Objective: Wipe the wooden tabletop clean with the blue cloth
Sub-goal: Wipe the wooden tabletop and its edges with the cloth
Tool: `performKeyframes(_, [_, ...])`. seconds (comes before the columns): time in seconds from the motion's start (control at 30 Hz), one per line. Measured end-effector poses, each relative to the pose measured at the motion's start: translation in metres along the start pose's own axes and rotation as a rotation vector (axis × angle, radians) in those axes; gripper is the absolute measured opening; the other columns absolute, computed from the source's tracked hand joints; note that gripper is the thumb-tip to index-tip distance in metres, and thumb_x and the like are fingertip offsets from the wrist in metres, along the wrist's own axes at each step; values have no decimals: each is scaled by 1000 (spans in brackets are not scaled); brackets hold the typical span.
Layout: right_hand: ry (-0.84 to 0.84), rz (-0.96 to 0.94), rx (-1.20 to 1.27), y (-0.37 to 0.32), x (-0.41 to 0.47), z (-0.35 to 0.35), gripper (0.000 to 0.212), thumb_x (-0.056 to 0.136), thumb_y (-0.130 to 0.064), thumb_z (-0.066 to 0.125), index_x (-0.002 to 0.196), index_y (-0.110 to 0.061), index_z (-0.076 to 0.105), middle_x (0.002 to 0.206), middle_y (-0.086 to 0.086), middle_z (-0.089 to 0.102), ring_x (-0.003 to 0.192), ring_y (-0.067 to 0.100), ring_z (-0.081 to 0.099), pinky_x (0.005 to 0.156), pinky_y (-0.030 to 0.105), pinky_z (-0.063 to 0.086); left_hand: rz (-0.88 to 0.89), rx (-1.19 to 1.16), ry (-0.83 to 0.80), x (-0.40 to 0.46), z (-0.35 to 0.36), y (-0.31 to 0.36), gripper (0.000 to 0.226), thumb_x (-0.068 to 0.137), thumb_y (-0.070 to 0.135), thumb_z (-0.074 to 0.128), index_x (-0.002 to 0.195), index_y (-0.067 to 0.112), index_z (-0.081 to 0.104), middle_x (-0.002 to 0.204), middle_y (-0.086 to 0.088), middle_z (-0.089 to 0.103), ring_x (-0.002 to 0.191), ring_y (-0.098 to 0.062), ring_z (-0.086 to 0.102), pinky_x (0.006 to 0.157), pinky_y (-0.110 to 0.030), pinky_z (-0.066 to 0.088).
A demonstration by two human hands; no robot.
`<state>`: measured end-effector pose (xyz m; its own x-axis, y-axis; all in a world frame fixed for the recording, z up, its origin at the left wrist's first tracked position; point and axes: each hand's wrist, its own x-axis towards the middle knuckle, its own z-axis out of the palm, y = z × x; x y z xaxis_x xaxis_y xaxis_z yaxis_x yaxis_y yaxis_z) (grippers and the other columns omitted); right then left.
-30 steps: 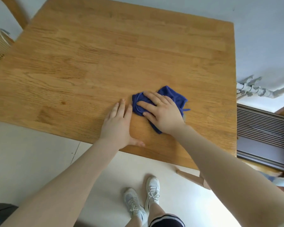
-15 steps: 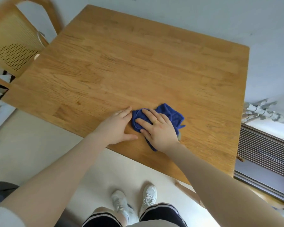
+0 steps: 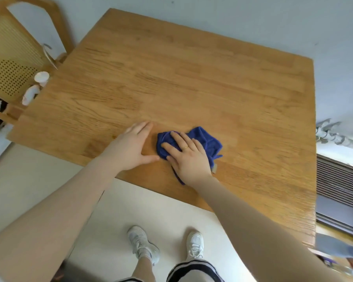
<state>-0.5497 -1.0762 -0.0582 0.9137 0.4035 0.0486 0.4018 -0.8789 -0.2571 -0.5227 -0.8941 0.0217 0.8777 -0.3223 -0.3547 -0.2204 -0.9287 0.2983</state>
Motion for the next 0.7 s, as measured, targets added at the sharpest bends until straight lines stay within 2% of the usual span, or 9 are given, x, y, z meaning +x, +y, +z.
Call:
performKeyframes(0.1, [18, -82, -30, 22, 29, -11, 40, 90, -41, 37, 120, -28, 60, 138, 7, 50, 124, 29, 49, 96, 45, 40, -11, -25, 9, -4, -13, -21, 96, 82, 56, 57, 151, 18, 2, 158, 3, 1, 145, -17, 2, 115, -31, 11])
performKeyframes(0.13, [44, -44, -33, 27, 41, -13, 41, 92, -41, 36, 123, -28, 58, 140, 7, 47, 126, 29, 46, 99, 45, 38, -17, -35, 14, -6, -15, -30, 95, 83, 56, 56, 150, 18, 1, 158, 3, 0, 145, -17, 1, 116, -33, 10])
performKeyframes(0.23, [61, 252, -44, 24, 79, -11, 40, 98, -40, 36, 136, -31, 43, 152, 3, 28, 139, 26, 25, 111, 43, 20, -37, -69, 3, -9, -9, -56, 94, 83, 57, 54, 150, 18, 2, 158, 2, -1, 145, -18, -1, 118, -37, 10])
performKeyframes(0.3, [70, 342, -31, 11, 87, -4, 40, 98, -38, 35, 138, -30, 40, 154, 3, 23, 141, 25, 19, 112, 42, 15, -30, -60, -29, -11, -1, -67, 95, 83, 57, 55, 150, 17, 1, 158, 1, -4, 145, -18, -4, 118, -39, 9])
performKeyframes(0.43, [98, 136, -7, -46, 42, 20, 40, 93, -37, 36, 124, -25, 56, 143, 10, 43, 130, 30, 41, 103, 46, 33, -4, -31, -22, -15, 3, -84, 100, 79, 58, 60, 150, 17, 2, 158, 1, -8, 144, -17, -9, 117, -39, 7])
performKeyframes(0.5, [50, 10, -1, -72, 21, 22, 39, 91, -37, 36, 121, -27, 58, 140, 8, 47, 127, 28, 45, 100, 45, 36, -11, 0, -13, -11, -6, -94, 107, 74, 61, 63, 150, 17, 0, 158, 0, -8, 144, -18, -9, 117, -38, 6])
performKeyframes(0.57, [8, -83, -22, -70, 28, 15, 38, 91, -38, 37, 120, -28, 59, 139, 7, 48, 126, 27, 48, 99, 45, 38, -44, 40, -29, -8, -16, -106, 116, 69, 65, 64, 150, 17, -4, 158, 0, -12, 144, -18, -11, 118, -39, 5])
performKeyframes(0.63, [39, -82, -36, -55, 49, 12, 39, 91, -39, 38, 120, -27, 60, 138, 7, 50, 124, 28, 49, 97, 46, 39, -75, 68, -49, -7, -24, -121, 121, 66, 67, 65, 149, 18, -6, 157, -1, -15, 144, -19, -13, 117, -39, 3])
performKeyframes(0.7, [107, 43, -34, -42, 75, 9, 40, 92, -40, 37, 124, -26, 58, 140, 8, 47, 127, 29, 45, 100, 47, 37, -105, 126, -37, -7, -25, -135, 124, 63, 68, 66, 149, 19, -7, 157, -2, -17, 144, -20, -12, 116, -39, 2])
